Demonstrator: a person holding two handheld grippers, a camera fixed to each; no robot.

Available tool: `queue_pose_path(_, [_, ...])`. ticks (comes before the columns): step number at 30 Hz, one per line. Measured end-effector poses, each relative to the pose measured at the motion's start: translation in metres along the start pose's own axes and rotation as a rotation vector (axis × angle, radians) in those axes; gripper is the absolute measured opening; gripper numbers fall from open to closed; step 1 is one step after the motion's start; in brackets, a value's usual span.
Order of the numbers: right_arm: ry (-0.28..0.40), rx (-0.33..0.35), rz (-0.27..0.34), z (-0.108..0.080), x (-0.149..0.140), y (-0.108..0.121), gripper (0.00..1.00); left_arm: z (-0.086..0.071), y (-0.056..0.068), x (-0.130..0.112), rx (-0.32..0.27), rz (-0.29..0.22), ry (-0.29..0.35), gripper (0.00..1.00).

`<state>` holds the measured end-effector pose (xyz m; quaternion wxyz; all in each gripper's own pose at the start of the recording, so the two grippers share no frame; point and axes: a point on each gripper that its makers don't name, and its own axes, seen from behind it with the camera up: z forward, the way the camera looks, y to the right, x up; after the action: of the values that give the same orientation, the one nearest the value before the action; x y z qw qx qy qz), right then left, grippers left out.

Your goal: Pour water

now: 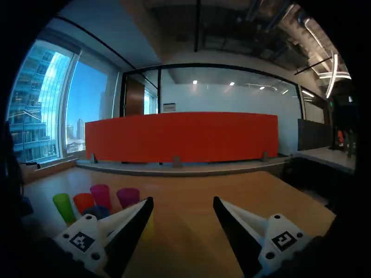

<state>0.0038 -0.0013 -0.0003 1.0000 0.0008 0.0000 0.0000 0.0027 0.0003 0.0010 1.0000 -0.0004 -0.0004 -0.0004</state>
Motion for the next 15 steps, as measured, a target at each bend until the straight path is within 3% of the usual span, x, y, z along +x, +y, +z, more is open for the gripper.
queue_pose_path(8, [-0.014,0.018,-0.012,0.0,0.047,-0.009,1.0,0.01,0.002,0.037,-0.023,0.003,-0.029,0.84])
queue_pose_path(15, [0.006,0.045,-0.032,-0.002,0.097,-0.015,1.0,0.016,0.012,0.084,-0.077,0.041,-0.015,0.84])
